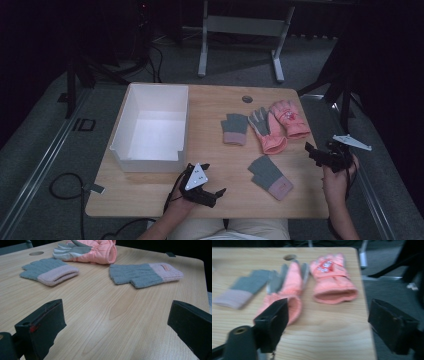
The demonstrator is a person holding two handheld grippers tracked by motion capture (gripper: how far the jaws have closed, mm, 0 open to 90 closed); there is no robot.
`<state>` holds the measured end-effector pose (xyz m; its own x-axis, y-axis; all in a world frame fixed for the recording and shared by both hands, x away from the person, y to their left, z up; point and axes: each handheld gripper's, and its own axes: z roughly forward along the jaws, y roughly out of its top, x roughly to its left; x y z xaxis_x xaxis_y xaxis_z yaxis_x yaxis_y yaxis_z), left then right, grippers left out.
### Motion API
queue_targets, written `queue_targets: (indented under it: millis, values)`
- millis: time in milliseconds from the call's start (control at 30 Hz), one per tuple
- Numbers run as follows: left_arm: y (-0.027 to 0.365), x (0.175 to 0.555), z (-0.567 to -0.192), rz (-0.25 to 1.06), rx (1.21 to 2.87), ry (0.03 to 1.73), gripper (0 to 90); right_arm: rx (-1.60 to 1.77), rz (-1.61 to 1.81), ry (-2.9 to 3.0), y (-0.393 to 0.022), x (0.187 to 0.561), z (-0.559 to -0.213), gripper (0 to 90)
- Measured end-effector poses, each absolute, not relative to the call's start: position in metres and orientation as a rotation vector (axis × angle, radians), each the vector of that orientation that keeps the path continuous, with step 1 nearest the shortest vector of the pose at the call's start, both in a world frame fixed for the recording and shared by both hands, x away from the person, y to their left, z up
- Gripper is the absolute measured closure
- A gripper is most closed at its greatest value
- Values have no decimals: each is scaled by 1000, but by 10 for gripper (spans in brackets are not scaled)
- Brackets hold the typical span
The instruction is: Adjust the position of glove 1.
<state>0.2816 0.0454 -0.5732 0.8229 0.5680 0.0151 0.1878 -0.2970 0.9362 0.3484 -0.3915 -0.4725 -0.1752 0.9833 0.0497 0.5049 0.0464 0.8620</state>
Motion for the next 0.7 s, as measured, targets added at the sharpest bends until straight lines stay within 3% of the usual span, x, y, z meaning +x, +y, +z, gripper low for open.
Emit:
queue_targets:
  millis: [233,700]
  values:
    - [45,281,-573,422,1867,570,7,1456,1059,1812,-376,360,-458,111]
    - [45,282,-573,418,1863,568,8,1383,1135,1853,-340,383,-432,110]
